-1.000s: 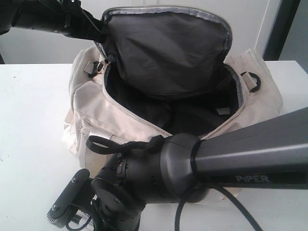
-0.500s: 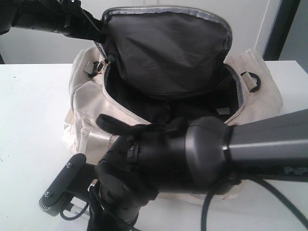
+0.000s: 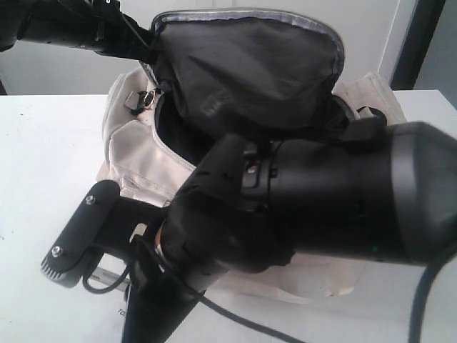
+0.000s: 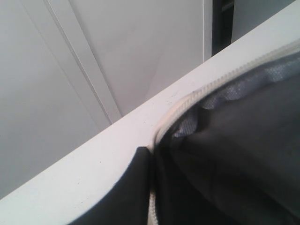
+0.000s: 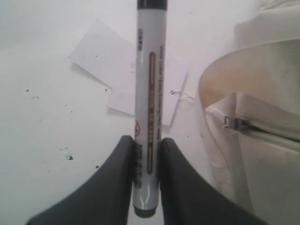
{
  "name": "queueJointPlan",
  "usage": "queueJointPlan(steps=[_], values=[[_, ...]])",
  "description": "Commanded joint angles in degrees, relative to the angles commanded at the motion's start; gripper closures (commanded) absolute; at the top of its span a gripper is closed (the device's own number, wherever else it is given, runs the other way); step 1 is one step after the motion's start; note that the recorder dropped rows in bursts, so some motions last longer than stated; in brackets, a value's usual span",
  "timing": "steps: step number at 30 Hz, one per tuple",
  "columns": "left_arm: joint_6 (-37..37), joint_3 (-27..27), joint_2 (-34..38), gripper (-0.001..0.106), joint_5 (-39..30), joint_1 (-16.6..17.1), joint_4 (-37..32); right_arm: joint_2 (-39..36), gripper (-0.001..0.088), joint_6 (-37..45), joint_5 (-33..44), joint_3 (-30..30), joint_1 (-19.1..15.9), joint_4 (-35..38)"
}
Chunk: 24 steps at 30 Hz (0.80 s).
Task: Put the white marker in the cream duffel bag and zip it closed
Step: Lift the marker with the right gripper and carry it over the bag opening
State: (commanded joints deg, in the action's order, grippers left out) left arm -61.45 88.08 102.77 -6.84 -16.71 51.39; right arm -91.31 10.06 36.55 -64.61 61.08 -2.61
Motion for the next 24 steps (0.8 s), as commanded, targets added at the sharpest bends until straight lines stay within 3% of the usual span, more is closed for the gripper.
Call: queueJointPlan(steps=[9,17,20,24], values=[[0.00,0.00,0.00,0.105,0.00,0.00,0.00,7.87,0.0868,-1.30,-0.54,0.00,-10.56,0.00],[0.00,0.00,0.00,0.105,0.00,0.00,0.00,9.02,0.0868,-3.01,-2.03,0.00,-17.90,0.00],[0.00,0.00,0.00,0.105,0.00,0.00,0.00,9.02,0.0868,-10.55,-3.46,0.00,-20.65,0.00],[0.00,0.00,0.00,0.105,0.00,0.00,0.00,9.02,0.0868,-11.99,-3.68,0.00,-22.85,0.00]])
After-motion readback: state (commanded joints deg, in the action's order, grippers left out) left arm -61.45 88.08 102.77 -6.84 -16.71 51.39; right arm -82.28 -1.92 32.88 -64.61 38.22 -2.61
